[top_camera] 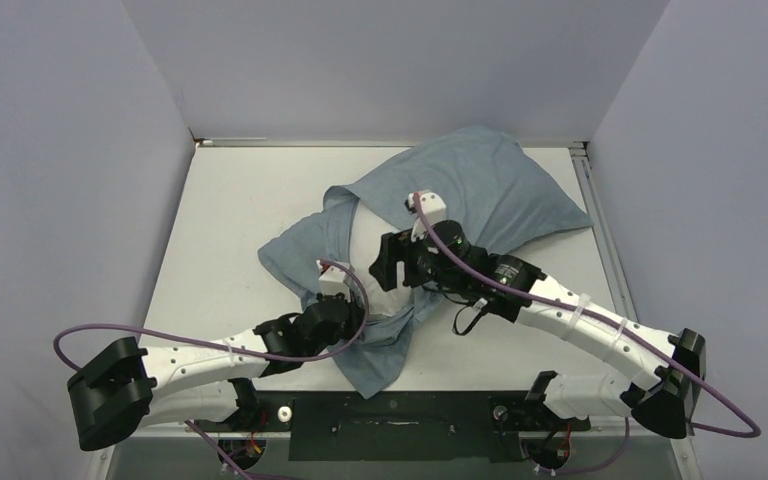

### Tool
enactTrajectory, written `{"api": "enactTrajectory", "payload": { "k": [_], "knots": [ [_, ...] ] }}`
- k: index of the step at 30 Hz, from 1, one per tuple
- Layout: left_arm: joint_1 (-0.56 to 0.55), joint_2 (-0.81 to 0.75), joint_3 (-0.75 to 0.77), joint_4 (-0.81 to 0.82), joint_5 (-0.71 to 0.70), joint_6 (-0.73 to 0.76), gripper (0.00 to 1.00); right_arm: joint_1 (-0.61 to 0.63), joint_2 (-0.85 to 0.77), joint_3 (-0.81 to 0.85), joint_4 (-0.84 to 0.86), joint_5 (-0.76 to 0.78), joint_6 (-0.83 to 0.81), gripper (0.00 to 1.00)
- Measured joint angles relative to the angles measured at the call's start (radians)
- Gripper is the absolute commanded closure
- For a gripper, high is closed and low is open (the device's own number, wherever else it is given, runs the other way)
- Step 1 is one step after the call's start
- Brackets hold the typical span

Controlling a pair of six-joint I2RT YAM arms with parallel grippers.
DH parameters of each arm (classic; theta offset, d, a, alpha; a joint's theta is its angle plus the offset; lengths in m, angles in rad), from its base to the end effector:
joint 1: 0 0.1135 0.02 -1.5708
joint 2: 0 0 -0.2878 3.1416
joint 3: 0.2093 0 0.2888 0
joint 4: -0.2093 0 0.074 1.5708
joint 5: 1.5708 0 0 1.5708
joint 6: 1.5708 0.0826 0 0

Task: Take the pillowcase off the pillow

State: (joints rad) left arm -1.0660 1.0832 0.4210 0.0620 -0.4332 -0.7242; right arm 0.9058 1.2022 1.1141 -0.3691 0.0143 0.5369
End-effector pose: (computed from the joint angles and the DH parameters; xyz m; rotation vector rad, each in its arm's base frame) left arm 0.1599 -0.2176 0.1572 0.1199 2.1633 -0.5894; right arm 0.2129 0.2696 0.3478 -0.3843 2.1121 0.8710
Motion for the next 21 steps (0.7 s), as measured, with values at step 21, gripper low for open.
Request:
{"api": "enactTrajectory", "payload": {
  "k": [21],
  "knots": [
    [0.0, -0.013, -0.044, 0.077, 0.02, -0.033, 1.0, 0.192, 0.195, -0.149, -0.094, 0.219, 0.213, 0.17]
  ]
}}
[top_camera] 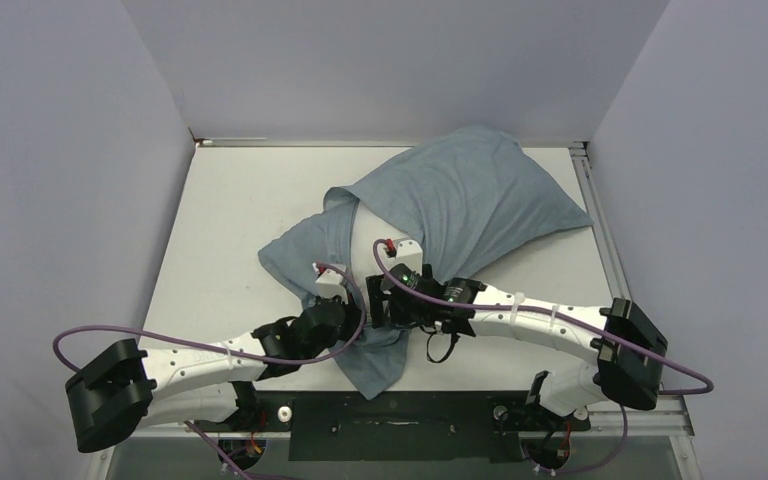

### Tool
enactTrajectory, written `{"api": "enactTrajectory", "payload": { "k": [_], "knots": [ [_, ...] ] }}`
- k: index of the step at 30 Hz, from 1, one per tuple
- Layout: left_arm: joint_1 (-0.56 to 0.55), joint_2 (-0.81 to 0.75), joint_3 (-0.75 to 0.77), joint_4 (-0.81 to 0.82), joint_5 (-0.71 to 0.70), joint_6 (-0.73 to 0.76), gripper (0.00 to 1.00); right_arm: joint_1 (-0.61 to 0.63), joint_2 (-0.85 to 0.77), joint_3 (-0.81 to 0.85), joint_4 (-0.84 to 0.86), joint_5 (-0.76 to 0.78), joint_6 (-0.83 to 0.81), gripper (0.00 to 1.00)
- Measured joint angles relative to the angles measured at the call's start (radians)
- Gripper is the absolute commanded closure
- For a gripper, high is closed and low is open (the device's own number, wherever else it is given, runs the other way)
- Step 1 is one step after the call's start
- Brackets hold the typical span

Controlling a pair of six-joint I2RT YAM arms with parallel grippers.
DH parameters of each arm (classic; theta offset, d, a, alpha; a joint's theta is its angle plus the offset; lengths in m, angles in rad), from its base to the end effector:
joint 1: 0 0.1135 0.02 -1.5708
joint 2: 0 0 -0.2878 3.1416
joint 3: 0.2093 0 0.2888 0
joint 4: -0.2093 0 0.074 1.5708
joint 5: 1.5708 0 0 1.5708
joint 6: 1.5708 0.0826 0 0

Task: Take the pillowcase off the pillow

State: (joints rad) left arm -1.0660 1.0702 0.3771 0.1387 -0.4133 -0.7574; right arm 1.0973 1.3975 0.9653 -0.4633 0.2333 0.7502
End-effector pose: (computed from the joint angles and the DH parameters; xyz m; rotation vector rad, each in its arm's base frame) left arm 0.1571 -0.2157 0.1529 0.0816 2.1430 -0.6645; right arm 0.1759 0.3015 0.2127 -0.3310 2.4853 0.5248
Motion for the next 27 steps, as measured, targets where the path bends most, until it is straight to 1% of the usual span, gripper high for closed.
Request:
{"api": "enactTrajectory", "payload": {
  "k": [9, 15, 20, 23, 24, 25, 26, 27],
  "knots": [
    [0.0, 0.0, -0.008, 0.014, 0.002, -0.002, 1.0, -0.003, 0.008, 0.019, 0.011, 0.009, 0.007, 0.16],
    [0.0, 0.0, -0.009, 0.021, 0.002, -0.001, 1.0, -0.003, -0.018, 0.035, 0.007, 0.029, 0.023, 0.16],
    [0.0, -0.001, -0.011, 0.024, 0.003, -0.001, 1.0, -0.003, -0.004, 0.031, 0.019, 0.029, 0.042, 0.1],
    [0.0, -0.002, -0.014, 0.024, 0.003, -0.001, 1.0, -0.003, 0.029, 0.01, 0.057, 0.029, 0.054, 0.1],
    [0.0, -0.004, -0.016, 0.025, 0.005, -0.001, 1.0, -0.003, 0.044, 0.001, 0.069, 0.029, 0.057, 0.12],
    [0.0, -0.006, -0.018, 0.026, 0.006, -0.002, 1.0, -0.006, 0.061, -0.011, 0.084, 0.029, 0.06, 0.17],
    [0.0, -0.008, -0.02, 0.025, 0.008, -0.001, 1.0, -0.011, 0.083, -0.025, 0.108, 0.025, 0.062, 0.25],
    [0.0, -0.009, -0.024, 0.024, 0.009, -0.002, 1.0, -0.015, 0.096, -0.035, 0.121, 0.023, 0.063, 0.35]
  ]
}}
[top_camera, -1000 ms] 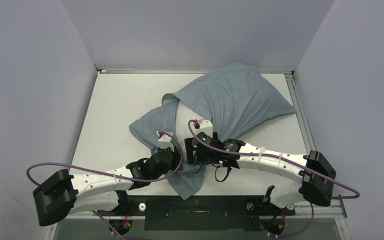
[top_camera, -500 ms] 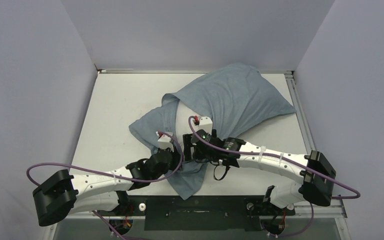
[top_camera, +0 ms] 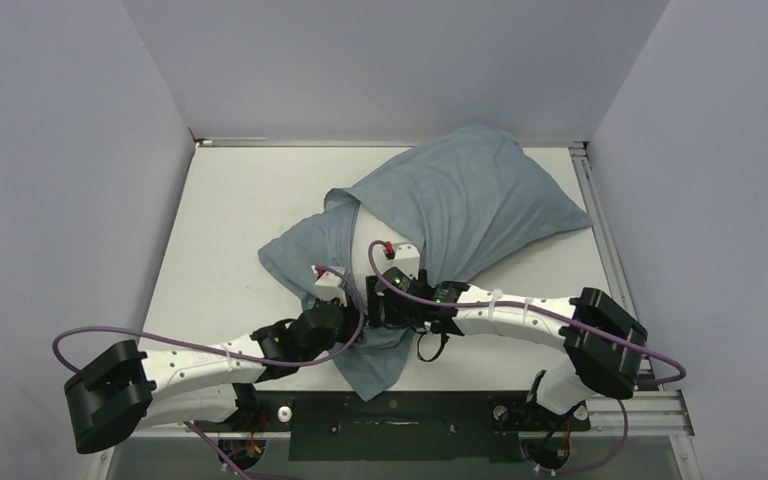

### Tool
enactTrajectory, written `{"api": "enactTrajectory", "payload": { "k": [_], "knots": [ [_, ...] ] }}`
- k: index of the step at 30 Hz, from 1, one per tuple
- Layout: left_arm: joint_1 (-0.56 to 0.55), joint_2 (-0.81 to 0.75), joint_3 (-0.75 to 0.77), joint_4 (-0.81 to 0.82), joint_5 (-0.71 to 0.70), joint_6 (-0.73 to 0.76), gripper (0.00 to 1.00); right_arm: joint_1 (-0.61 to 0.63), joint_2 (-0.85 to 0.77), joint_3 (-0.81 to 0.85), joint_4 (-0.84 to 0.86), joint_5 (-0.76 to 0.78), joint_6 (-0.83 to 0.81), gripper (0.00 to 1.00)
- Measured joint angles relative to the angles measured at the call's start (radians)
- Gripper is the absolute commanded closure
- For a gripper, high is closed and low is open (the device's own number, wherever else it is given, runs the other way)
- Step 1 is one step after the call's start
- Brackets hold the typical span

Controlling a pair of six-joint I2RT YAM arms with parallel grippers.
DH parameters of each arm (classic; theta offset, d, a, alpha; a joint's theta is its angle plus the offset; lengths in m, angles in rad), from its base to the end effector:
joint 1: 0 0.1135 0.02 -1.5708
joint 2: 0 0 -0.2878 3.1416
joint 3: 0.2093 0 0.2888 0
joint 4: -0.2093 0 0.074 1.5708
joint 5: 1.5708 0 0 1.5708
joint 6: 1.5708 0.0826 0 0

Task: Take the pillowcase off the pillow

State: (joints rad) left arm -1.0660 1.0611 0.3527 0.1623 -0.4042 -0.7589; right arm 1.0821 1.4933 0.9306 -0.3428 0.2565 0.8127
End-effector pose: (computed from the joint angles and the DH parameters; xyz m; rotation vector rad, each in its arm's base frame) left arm 0.1548 -0.2130 0.1486 0.0831 2.1407 -0.6801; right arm 0.1892 0.3113 0.1794 -0.2257 2.4966 0.5139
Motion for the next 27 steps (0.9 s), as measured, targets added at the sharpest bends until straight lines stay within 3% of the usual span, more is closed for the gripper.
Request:
{"api": "enactTrajectory", "payload": {
  "k": [2, 4, 8, 27],
  "knots": [
    [0.0, -0.002, -0.005, 0.0, 0.007, 0.0, 1.0, -0.019, 0.026, -0.019, 0.044, -0.018, 0.001, 0.6],
    [0.0, -0.008, -0.006, 0.001, 0.011, 0.0, 1.0, -0.043, 0.049, -0.029, 0.089, -0.047, -0.003, 0.76],
    [0.001, -0.024, -0.01, 0.021, 0.007, 0.0, 1.0, -0.095, 0.07, -0.031, 0.182, -0.117, -0.008, 0.93],
    [0.018, 0.019, -0.008, 0.149, -0.085, 0.011, 1.0, -0.259, 0.124, 0.092, 0.327, -0.387, -0.01, 0.95]
  ]
}}
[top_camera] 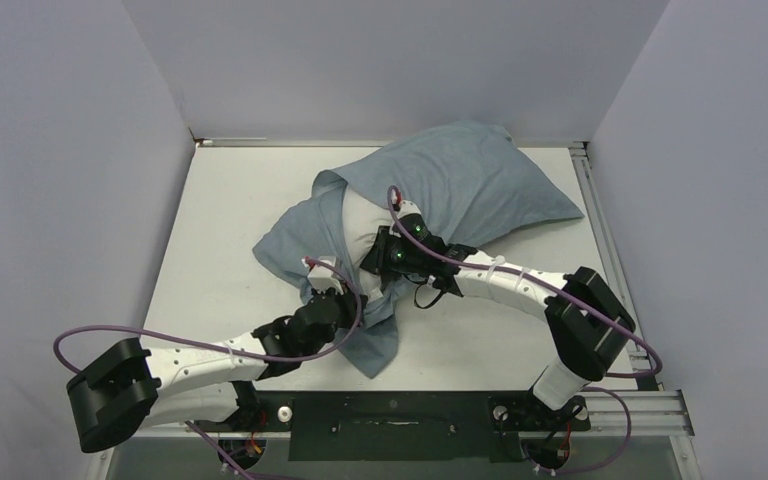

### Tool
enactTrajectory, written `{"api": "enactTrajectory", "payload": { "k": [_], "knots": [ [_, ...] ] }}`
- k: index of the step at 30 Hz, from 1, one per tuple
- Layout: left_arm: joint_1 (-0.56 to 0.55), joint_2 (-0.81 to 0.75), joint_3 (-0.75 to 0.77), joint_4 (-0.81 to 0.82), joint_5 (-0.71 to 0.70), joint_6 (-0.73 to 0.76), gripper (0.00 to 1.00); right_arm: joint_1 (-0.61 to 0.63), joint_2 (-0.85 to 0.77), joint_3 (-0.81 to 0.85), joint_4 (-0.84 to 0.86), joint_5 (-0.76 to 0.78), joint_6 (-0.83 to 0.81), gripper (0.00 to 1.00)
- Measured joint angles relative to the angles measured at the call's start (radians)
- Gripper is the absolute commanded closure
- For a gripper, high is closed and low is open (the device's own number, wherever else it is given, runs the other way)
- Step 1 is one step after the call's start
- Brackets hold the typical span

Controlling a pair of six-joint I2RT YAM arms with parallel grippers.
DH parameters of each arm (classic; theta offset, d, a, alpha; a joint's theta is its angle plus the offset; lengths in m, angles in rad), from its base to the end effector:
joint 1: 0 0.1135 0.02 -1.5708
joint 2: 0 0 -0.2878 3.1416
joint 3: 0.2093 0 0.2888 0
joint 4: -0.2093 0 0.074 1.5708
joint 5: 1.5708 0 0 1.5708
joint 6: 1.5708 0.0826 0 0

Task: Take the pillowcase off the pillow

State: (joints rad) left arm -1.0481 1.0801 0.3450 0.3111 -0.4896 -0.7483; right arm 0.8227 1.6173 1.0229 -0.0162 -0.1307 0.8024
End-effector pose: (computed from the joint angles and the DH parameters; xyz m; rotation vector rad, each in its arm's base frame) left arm 0.1675 -0.2129 0.1620 -0.0201 2.0077 -0.6927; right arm 0.2838 0.3216 0.2031 -0.1052 2.3783 1.0066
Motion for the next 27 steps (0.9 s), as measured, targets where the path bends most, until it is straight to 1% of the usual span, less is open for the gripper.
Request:
{"api": "enactTrajectory", "payload": {
  "k": [5, 9, 15, 20, 24, 27],
  "knots": [
    [0.003, 0.009, 0.011, 0.016, -0.02, 0.0, 1.0, -0.056, 0.0, 0.01, 0.047, -0.065, 0.042, 0.95],
    [0.003, 0.029, 0.017, 0.014, -0.038, 0.0, 1.0, -0.094, 0.0, 0.011, 0.116, -0.109, 0.09, 0.95],
    [0.004, 0.082, 0.058, 0.003, -0.07, 0.001, 1.0, -0.122, 0.0, 0.023, 0.179, -0.161, 0.151, 0.95],
    [0.008, 0.084, 0.075, -0.031, -0.1, 0.0, 1.0, -0.142, -0.008, 0.024, 0.202, -0.231, 0.18, 0.95],
    [0.038, 0.08, 0.096, -0.073, -0.097, 0.001, 1.0, -0.151, -0.077, 0.024, 0.161, -0.264, 0.153, 0.95],
    [0.093, 0.079, 0.105, -0.081, -0.062, 0.0, 1.0, -0.158, -0.209, 0.008, 0.084, -0.262, 0.091, 0.95]
  ]
}}
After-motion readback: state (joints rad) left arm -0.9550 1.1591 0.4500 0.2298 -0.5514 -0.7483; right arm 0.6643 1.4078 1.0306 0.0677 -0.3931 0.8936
